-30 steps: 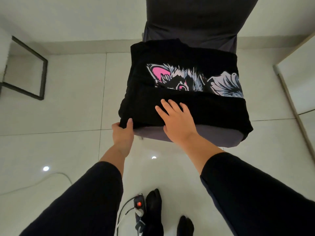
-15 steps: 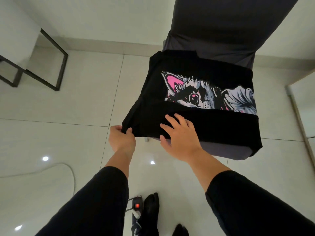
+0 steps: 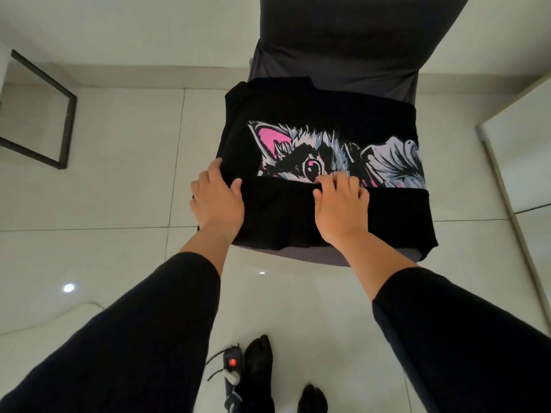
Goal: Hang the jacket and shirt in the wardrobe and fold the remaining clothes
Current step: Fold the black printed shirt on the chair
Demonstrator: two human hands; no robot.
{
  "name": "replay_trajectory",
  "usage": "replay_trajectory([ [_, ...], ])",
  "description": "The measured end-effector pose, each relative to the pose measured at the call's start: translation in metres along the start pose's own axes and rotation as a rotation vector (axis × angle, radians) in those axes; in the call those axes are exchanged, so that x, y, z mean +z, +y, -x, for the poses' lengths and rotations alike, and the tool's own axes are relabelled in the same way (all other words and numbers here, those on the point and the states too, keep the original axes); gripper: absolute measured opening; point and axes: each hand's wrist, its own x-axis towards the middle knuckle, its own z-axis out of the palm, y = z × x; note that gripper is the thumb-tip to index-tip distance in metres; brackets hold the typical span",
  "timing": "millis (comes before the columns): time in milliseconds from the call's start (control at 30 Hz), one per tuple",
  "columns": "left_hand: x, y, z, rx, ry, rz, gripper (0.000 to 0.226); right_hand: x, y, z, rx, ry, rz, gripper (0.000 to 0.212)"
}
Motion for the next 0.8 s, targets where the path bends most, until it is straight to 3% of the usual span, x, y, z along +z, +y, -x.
replay_trajectory([
  [200,-0.006,0.003,-0.018,-0.031,0.17,-0.072,0.022,-0.011,0.001,-0.025,0.018,0.168,-0.145,0.017],
  [333,0.0,0.002,-0.018,-0.055,0.106,-0.017,0.021,-0.003,-0.001,-0.021,0.019,0.16,-0.131,0.016],
  [533,0.003,0.005,0.0,-0.284,0.06,0.167,0.031,0.012,-0.003,0.004,0.128,0.305,-0.171,0.016],
  [700,0.0,0.003,0.004,-0.286,0.033,0.209,0.03,0.006,-0.003,0.016,0.412,0.201,-0.204,0.037],
  [800,-0.004,0.01,0.004,-0.306,0.07,0.344,0.03,0.002,-0.003,0.013,0.446,0.098,-0.257,0.04],
])
